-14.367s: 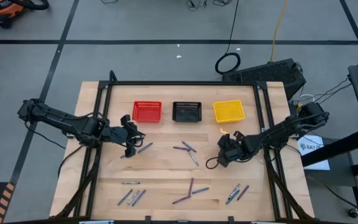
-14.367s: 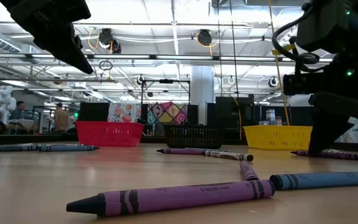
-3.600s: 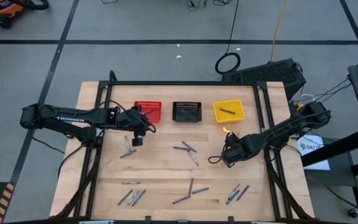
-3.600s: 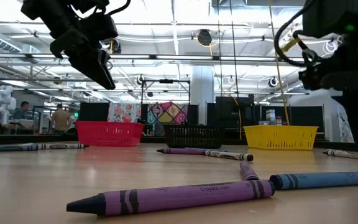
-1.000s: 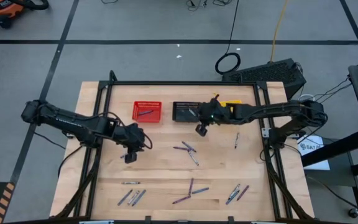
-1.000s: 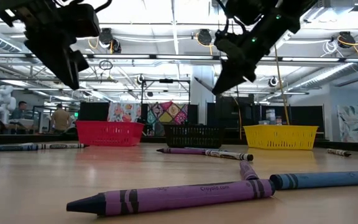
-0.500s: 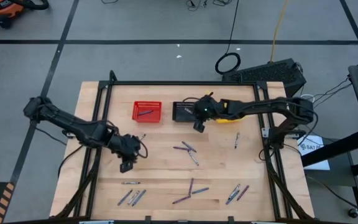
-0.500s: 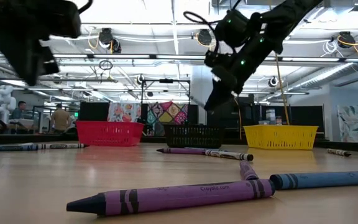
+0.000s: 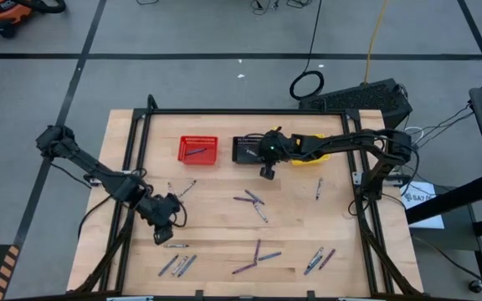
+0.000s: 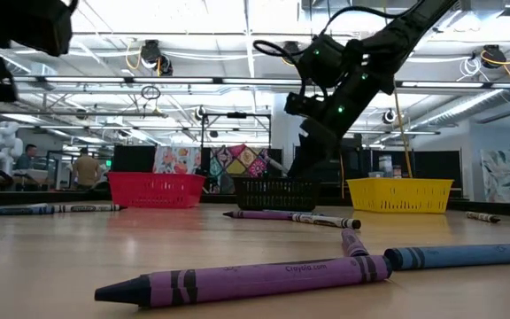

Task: Sort crayons
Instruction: Put the black crayon into the black basket, then put the blue crayon into the red basket

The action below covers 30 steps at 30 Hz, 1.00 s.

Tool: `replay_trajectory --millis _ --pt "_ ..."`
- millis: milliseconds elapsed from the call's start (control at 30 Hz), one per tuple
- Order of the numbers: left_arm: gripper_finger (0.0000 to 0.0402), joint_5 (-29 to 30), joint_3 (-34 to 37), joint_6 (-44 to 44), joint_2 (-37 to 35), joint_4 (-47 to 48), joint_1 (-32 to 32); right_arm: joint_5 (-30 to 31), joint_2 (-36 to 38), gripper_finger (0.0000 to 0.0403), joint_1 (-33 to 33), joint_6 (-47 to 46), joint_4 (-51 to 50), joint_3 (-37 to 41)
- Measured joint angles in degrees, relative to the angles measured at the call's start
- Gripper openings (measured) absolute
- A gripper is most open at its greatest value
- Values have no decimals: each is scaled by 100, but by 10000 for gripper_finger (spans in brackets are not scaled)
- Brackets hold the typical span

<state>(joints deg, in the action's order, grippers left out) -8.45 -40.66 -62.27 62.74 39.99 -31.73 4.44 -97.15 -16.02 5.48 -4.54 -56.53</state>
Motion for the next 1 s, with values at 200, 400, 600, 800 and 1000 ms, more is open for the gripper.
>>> replay_trajectory --millis 200,400,600,800,1000 --pt "84 3 0 -809 0 0 -412 19 -1 8 -101 30 1 0" --pt "84 130 0 -1518 29 -140 -830 475 -1 27 -126 148 2 0" --pt "84 156 0 -2001 361 -581 -1215 462 -1 52 -127 170 5 0" --pt "84 160 0 -2428 760 -811 -1482 458 1 70 -126 170 2 0" --pt "84 164 0 -2983 1221 -1152 -1697 484 1 70 -127 128 5 0"
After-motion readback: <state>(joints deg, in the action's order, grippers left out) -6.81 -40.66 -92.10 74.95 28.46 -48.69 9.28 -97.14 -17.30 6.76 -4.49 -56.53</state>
